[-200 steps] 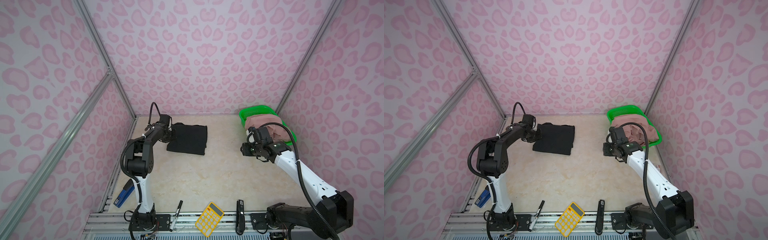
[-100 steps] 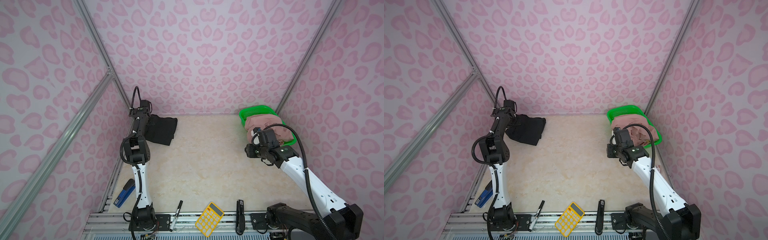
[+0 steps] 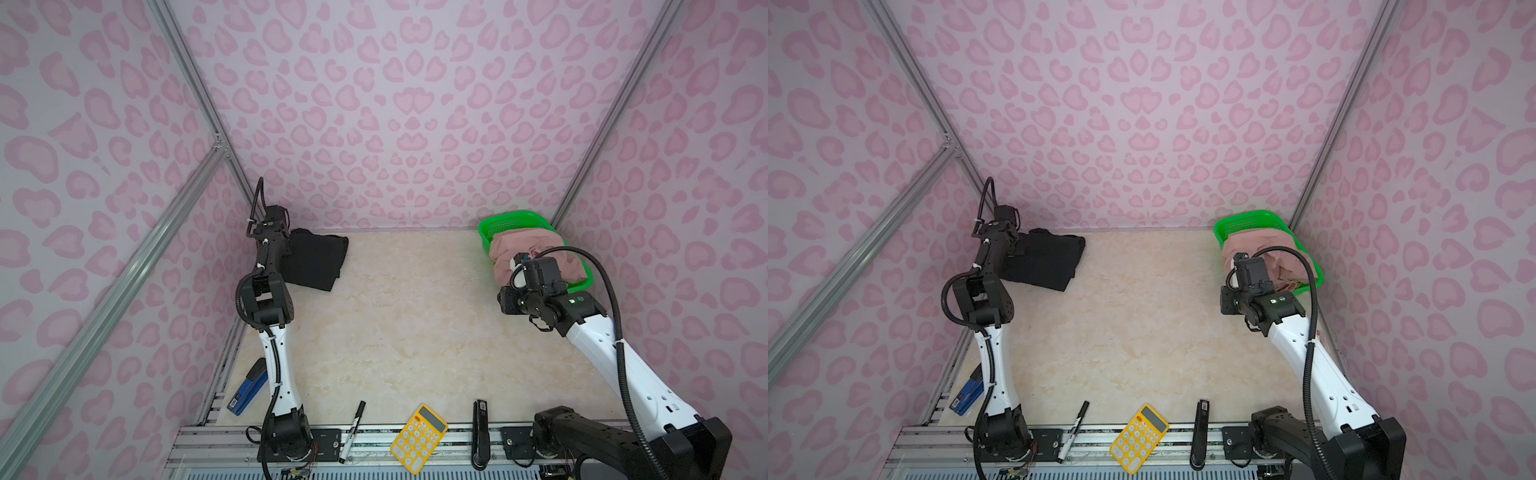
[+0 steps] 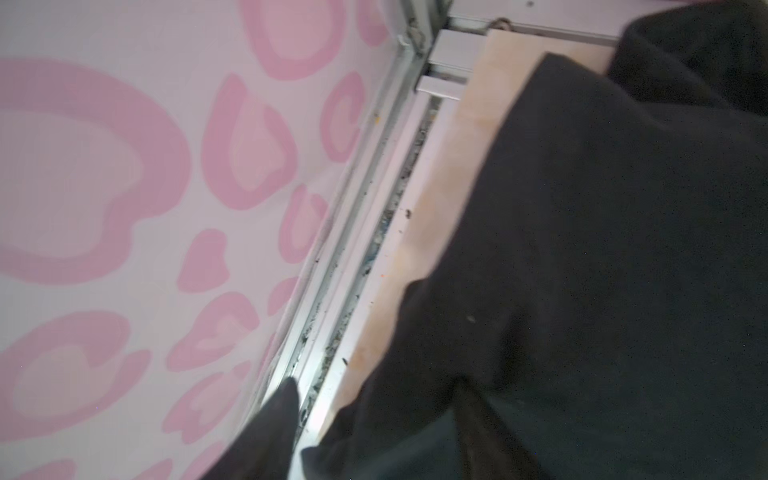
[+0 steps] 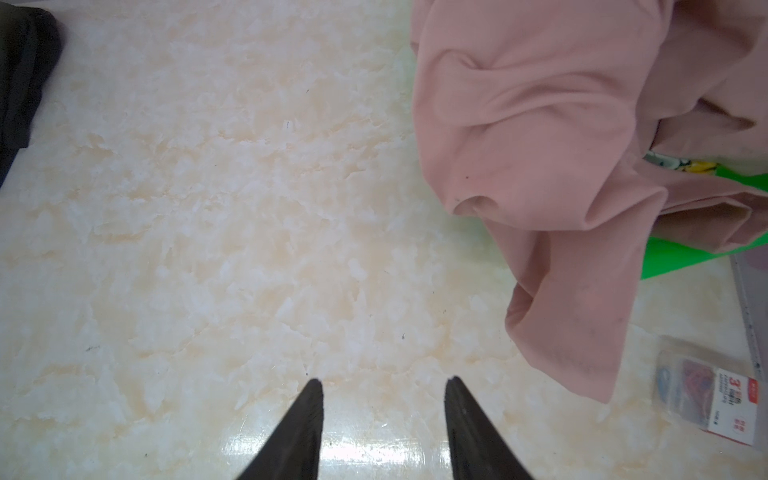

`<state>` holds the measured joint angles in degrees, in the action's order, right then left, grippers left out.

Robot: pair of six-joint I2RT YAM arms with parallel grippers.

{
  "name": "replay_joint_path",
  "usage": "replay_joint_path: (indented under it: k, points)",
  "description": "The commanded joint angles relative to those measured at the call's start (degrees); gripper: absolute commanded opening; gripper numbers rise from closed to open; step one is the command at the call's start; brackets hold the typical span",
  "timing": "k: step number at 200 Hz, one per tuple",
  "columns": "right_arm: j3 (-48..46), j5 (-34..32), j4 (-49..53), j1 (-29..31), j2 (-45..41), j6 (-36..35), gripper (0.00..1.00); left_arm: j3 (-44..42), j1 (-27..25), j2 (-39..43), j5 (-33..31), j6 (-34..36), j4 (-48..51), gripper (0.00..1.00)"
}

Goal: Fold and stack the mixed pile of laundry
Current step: 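Hold the grey shirt with left gripper while right grasps pink garment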

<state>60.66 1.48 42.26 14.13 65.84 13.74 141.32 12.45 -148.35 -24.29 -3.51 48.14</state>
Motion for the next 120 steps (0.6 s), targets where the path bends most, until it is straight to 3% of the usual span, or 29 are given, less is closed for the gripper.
replay_joint_path:
  k: [1, 51, 120]
  points:
    - [1.2, -1.2, -0.5, -0.6, 0.5, -0.4, 0.48, 0.3, 0.6, 3.4, 2.9, -2.4, 0.7, 0.8]
    - [10.3, -5.3, 0.5, -5.7, 5.4, -2.6, 0.5, -8.2, -0.1, 17.6, 14.9, -5.5, -1.0, 0.87]
    - [20.9, 2.0, -1.7, -16.5, 19.9, -4.5, 0.58, -46.0, -9.8, 50.2, 21.8, -6.3, -14.8, 0.89]
